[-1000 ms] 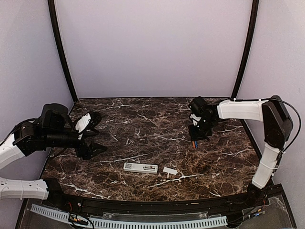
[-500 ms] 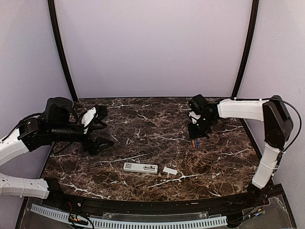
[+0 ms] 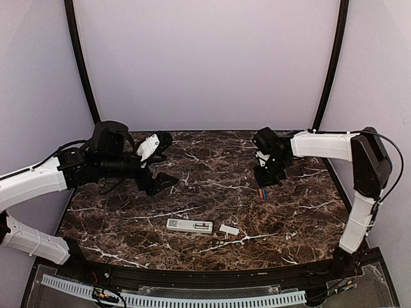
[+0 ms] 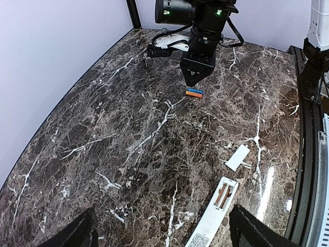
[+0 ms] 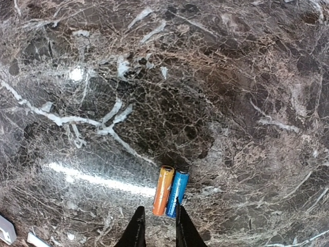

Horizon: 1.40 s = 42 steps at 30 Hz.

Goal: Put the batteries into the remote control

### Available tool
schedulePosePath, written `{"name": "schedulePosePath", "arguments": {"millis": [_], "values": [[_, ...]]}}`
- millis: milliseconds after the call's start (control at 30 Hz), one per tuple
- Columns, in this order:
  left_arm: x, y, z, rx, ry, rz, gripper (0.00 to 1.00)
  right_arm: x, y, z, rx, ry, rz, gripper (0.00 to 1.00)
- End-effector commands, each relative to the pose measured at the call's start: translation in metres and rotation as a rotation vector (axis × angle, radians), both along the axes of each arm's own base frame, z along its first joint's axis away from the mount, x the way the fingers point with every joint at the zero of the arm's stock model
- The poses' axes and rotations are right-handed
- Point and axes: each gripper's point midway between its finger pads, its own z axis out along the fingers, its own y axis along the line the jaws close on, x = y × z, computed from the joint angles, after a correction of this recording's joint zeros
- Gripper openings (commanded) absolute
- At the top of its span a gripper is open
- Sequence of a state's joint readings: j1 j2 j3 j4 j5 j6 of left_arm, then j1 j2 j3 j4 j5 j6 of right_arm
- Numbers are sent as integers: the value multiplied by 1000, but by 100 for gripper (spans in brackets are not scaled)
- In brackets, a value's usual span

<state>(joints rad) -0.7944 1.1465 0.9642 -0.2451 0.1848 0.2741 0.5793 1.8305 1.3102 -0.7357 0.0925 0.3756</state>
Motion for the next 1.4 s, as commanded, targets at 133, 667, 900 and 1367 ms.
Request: {"name": "schedulePosePath", "arguments": {"millis": [133,667,900,1367], "values": [[10,-13,6,-24,-7,-19,87,-13,-16,-23,-15,79,-44,17],[14,-13,0,-3,-13,-25,88,-13,-23,-47,3,122,-73,14],[15,-12,0,2,-23,-20,88,-12,-32,-55,-4,131,-99,14],[16,-10,0,9,-33,-16,89,-11,-45,-64,-5,152,-118,16]]}}
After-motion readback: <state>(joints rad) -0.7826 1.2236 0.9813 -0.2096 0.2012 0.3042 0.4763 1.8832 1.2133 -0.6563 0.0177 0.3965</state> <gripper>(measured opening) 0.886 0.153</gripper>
